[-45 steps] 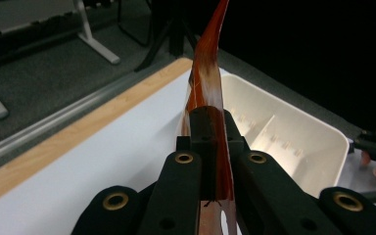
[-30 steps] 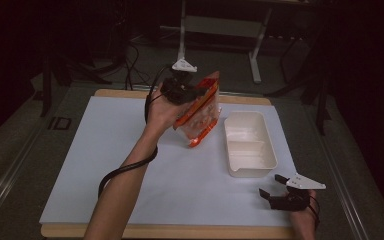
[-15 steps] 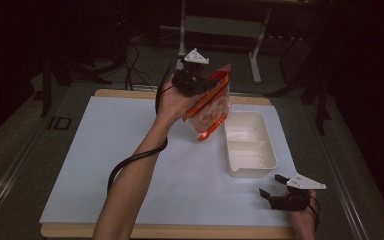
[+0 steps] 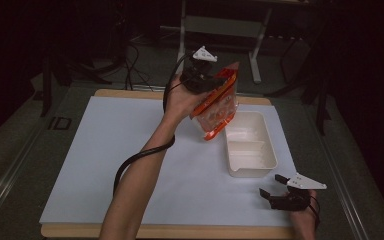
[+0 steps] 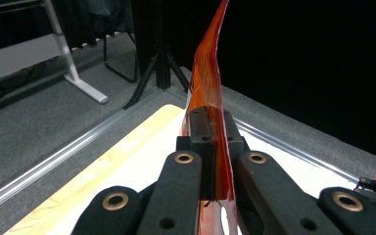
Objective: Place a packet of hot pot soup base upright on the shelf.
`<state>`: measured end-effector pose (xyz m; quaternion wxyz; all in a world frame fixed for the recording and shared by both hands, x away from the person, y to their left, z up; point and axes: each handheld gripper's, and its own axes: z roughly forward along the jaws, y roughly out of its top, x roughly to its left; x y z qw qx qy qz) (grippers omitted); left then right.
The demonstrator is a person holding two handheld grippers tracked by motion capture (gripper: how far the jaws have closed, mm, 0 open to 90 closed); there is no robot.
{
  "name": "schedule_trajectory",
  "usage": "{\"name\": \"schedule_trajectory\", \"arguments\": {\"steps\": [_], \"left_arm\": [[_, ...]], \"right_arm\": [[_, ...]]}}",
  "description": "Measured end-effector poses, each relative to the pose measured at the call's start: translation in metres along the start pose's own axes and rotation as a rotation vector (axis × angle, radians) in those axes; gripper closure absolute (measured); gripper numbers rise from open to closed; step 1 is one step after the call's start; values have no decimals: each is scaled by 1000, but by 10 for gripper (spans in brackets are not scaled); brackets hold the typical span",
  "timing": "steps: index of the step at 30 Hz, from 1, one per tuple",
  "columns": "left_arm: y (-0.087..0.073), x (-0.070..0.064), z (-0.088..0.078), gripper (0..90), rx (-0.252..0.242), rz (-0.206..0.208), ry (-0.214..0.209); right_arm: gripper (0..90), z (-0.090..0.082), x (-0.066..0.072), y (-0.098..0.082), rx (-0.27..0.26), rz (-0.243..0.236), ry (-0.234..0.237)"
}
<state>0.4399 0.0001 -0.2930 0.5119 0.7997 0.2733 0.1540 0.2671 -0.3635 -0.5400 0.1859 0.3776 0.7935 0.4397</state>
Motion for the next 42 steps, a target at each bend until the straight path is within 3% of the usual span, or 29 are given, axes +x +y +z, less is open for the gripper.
{"name": "schedule_trajectory", "arguments": {"steps": [22, 25, 42], "left_arm": [[10, -4, 19, 900, -1, -11, -24], [13, -6, 22, 900, -8, -13, -13], [26, -17, 41, 900, -14, -10, -44]], "right_arm": [[120, -1, 0, 0, -5, 5, 8], [120, -1, -1, 0, -6, 7, 9], [121, -2, -2, 0, -12, 14, 13]]}}
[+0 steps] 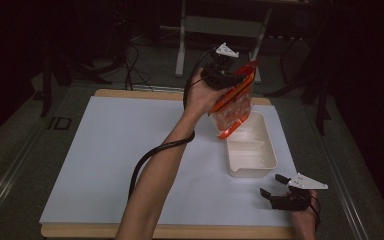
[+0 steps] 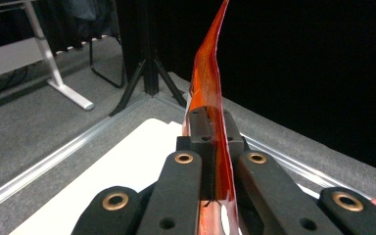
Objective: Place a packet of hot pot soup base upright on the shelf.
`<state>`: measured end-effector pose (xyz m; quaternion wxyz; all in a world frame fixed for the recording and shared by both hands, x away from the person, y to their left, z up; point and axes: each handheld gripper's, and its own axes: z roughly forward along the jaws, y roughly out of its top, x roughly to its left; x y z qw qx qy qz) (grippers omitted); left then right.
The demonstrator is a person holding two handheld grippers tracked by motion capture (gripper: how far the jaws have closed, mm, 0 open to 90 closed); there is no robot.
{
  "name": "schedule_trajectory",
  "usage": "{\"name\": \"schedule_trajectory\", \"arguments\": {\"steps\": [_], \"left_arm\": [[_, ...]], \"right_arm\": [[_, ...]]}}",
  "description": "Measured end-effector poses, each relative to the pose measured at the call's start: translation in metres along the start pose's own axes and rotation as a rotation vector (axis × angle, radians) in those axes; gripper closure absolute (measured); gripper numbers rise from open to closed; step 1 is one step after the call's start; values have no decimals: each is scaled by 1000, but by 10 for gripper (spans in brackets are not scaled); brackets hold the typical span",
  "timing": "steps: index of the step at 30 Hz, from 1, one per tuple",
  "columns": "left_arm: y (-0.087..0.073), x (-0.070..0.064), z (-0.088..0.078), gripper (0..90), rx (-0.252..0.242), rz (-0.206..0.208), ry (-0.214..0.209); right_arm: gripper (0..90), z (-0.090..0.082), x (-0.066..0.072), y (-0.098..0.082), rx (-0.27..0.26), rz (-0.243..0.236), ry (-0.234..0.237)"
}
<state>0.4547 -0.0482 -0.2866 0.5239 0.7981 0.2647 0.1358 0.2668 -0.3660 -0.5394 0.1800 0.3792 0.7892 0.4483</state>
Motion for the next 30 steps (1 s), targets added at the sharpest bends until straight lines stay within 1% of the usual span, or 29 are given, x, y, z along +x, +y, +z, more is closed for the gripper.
{"name": "schedule_trajectory", "arguments": {"steps": [3, 5, 9, 23, 27, 30], "left_arm": [[1, -2, 6, 900, 3, 0, -8], [1, -4, 10, 900, 7, 3, -6], [1, -5, 16, 900, 8, -5, -17], [4, -13, 33, 900, 10, -14, -45], [3, -13, 37, 900, 11, -22, -52], [1, -14, 42, 900, 22, -22, -51]], "right_arm": [[120, 0, 0, 0, -2, 1, 1], [120, 0, 0, 0, -1, 1, 2], [120, 0, 0, 0, -3, 1, 3], [121, 0, 0, 0, -6, 2, 4], [120, 0, 0, 0, -7, 2, 4], [120, 0, 0, 0, -10, 2, 3]]}}
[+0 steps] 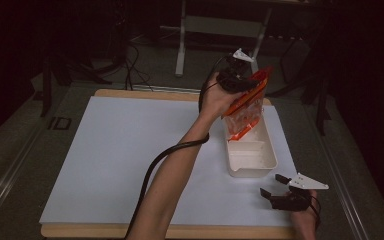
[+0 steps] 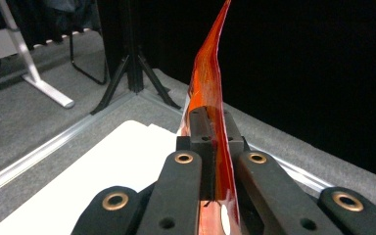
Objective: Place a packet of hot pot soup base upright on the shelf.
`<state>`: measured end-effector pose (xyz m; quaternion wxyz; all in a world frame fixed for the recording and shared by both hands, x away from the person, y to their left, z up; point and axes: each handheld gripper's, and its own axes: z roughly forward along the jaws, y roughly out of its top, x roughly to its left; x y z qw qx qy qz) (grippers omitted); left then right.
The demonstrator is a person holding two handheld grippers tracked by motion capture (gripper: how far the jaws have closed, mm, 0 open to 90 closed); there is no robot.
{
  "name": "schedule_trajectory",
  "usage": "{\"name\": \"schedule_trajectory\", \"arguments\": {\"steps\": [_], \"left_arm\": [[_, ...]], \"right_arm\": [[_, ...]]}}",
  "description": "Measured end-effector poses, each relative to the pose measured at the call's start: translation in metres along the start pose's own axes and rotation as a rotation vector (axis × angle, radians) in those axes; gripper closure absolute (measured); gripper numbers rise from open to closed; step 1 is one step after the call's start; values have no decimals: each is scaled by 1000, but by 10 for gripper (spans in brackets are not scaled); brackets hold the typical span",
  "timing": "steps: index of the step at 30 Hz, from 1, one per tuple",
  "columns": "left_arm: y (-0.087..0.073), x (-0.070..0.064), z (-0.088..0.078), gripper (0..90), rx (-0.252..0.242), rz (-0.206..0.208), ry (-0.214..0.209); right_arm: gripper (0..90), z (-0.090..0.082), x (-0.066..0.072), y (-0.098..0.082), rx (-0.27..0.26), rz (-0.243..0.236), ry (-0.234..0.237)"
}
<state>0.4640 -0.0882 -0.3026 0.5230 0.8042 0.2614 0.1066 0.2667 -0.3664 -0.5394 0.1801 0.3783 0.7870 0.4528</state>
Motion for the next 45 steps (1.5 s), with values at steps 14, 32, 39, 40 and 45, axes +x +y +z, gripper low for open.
{"name": "schedule_trajectory", "arguments": {"steps": [14, 32, 39, 40, 45], "left_arm": [[-8, 5, 10, 900, 16, -43, -5], [-16, 12, 37, 900, 98, -93, 11], [-17, 17, 42, 900, 100, -120, -8], [-16, 18, 42, 900, 102, -125, -10], [-18, 20, 45, 900, 100, -142, -9]], "right_arm": [[120, 0, 0, 0, 0, 0, 1], [121, 0, 0, 0, -5, 3, 2], [120, -1, -1, 0, -6, 7, 2], [121, 0, -1, 0, -7, 7, 1], [121, -1, 0, -1, -12, 7, -2]]}}
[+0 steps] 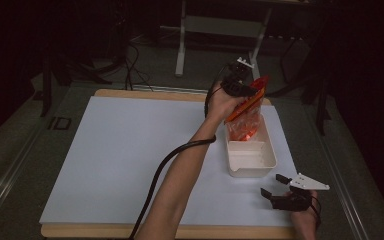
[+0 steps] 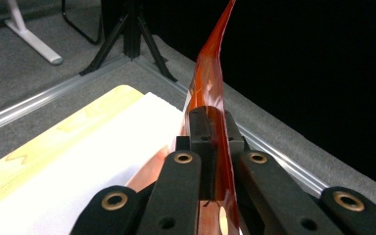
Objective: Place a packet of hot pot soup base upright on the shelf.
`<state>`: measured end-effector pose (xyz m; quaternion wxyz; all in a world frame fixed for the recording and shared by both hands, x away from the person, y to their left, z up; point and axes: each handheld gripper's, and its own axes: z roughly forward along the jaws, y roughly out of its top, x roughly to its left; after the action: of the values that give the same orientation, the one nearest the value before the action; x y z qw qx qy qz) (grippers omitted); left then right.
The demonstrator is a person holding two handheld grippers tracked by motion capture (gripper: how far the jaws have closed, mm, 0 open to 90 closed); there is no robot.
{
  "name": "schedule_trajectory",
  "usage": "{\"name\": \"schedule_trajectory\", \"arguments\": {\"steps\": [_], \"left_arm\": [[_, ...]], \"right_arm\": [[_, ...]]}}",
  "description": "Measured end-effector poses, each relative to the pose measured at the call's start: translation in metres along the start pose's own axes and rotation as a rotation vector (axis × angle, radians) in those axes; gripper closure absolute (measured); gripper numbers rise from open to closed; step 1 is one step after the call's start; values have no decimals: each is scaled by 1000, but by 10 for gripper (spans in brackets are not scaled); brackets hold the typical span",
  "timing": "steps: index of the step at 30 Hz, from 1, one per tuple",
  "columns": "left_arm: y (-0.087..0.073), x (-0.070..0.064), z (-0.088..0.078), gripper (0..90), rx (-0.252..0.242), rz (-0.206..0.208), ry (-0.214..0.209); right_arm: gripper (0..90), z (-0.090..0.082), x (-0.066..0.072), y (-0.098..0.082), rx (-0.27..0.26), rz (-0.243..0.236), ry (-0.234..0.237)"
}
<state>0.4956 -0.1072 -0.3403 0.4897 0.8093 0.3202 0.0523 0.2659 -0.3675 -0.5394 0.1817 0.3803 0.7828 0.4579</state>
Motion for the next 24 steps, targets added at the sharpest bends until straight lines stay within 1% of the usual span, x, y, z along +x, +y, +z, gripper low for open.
{"name": "schedule_trajectory", "arguments": {"steps": [6, 9, 12, 14, 16, 19, 22, 24], "left_arm": [[-1, -1, 5, 900, -1, -5, -5], [-3, -2, 10, 900, -1, -13, -5], [-8, -4, 17, 900, -1, -11, 8], [-13, -4, 22, 900, 6, -23, 4], [-17, -2, 25, 900, -11, -49, -13], [-18, -1, 24, 900, -9, -53, -7], [-19, 1, 25, 900, -13, -78, -19], [-19, 1, 26, 900, -10, -80, -22]], "right_arm": [[121, 0, 0, 0, -3, -4, -2], [121, 0, 0, 0, -3, -3, -2], [121, -1, 0, 0, -4, -5, -1], [121, 0, 0, 0, -5, -5, -1], [121, -1, 1, 0, -6, -5, -1], [121, -1, 0, 0, -6, -4, -1], [121, 0, 1, 0, -4, -5, -2], [121, -1, 0, 0, -5, -5, -1]]}}
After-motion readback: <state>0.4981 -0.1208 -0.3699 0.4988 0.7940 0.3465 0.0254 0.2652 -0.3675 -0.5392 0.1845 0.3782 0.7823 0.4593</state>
